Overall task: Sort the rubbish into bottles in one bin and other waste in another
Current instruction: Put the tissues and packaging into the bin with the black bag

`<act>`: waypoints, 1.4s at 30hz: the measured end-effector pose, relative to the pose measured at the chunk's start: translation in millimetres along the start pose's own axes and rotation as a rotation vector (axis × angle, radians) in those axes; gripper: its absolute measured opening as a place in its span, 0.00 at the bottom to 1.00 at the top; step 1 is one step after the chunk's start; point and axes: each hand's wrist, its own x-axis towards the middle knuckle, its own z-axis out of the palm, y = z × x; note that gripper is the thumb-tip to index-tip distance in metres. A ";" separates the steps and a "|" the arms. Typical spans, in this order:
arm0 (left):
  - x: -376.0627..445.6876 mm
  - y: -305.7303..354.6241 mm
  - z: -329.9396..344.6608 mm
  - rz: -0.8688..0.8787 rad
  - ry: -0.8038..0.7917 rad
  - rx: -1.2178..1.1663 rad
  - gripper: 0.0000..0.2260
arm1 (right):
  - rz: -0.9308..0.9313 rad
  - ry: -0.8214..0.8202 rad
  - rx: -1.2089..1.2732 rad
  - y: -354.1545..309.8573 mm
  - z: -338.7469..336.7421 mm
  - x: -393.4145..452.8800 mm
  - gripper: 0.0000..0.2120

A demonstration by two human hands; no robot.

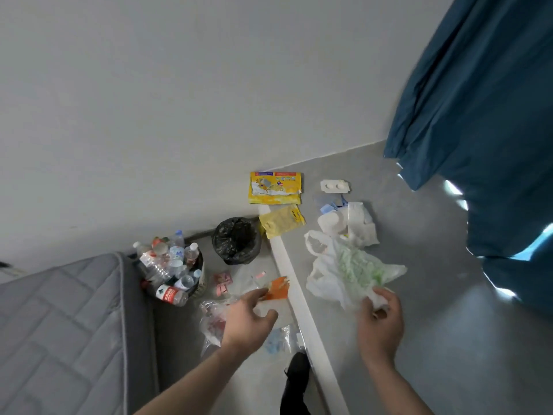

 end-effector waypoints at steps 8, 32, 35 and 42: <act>-52.5 -46.0 -97.1 -0.069 0.176 0.013 0.14 | 0.008 -0.263 -0.080 -15.2 34.4 -116.1 0.14; 195.8 -55.3 -217.5 -0.206 0.117 0.082 0.10 | 0.511 -0.171 -0.055 -38.1 277.5 -42.4 0.12; 271.1 -82.5 -205.1 -0.189 0.020 0.146 0.13 | 0.612 -0.153 -0.048 -5.5 335.2 -28.6 0.13; 443.6 -174.2 -130.9 -0.206 -0.061 0.272 0.16 | 0.709 -0.059 0.147 86.1 479.1 33.2 0.16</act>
